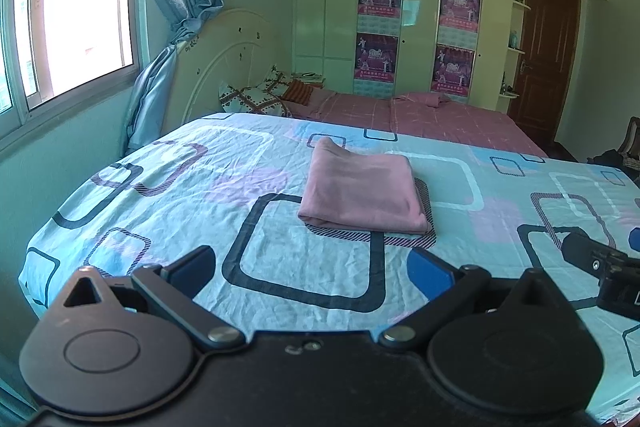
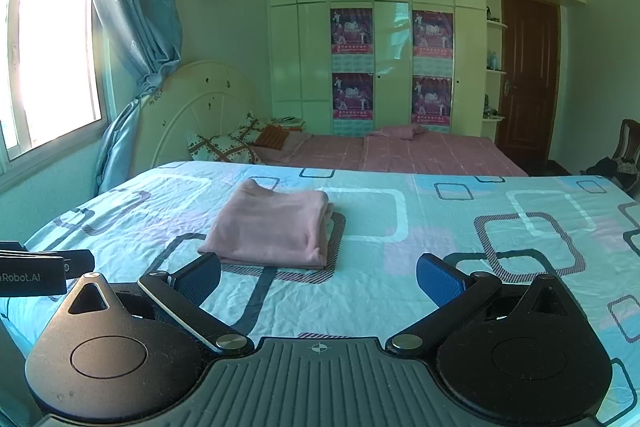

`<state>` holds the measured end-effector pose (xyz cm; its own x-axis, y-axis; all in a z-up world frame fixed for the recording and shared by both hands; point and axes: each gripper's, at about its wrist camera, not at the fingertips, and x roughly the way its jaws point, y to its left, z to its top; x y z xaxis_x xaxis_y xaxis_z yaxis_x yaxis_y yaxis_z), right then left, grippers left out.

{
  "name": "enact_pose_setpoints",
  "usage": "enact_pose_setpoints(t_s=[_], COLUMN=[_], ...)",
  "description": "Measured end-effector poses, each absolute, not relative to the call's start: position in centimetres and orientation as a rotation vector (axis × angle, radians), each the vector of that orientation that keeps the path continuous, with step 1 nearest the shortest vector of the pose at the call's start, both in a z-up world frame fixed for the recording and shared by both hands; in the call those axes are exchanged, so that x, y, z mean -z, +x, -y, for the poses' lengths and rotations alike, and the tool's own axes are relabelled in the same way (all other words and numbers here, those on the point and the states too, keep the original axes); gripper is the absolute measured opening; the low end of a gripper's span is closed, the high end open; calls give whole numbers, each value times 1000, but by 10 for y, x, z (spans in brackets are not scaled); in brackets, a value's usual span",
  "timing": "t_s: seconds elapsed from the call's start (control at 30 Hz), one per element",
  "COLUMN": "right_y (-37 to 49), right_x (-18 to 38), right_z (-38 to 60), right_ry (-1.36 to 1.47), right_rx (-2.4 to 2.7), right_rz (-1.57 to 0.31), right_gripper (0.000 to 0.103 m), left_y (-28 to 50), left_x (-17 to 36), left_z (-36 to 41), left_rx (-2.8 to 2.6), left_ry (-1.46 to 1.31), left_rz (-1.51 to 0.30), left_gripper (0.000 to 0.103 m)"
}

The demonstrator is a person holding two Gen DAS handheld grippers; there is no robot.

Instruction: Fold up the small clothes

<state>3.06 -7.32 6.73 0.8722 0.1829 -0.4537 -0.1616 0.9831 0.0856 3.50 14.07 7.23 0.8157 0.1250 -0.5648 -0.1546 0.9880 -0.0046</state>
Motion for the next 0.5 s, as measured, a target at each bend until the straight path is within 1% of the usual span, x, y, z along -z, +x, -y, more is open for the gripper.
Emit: enact_pose_setpoints(t_s=[0.5], right_y=[31], right_x=[-66], right_z=[71], right_ry=[47], right_rx=[-182], right_rz=[-482], right_gripper=[103], left_y=[39], left_x=[-74], left_z=[-142], left_rx=[-143], left_ry=[-48], left_rz=[-601], left_gripper=[101])
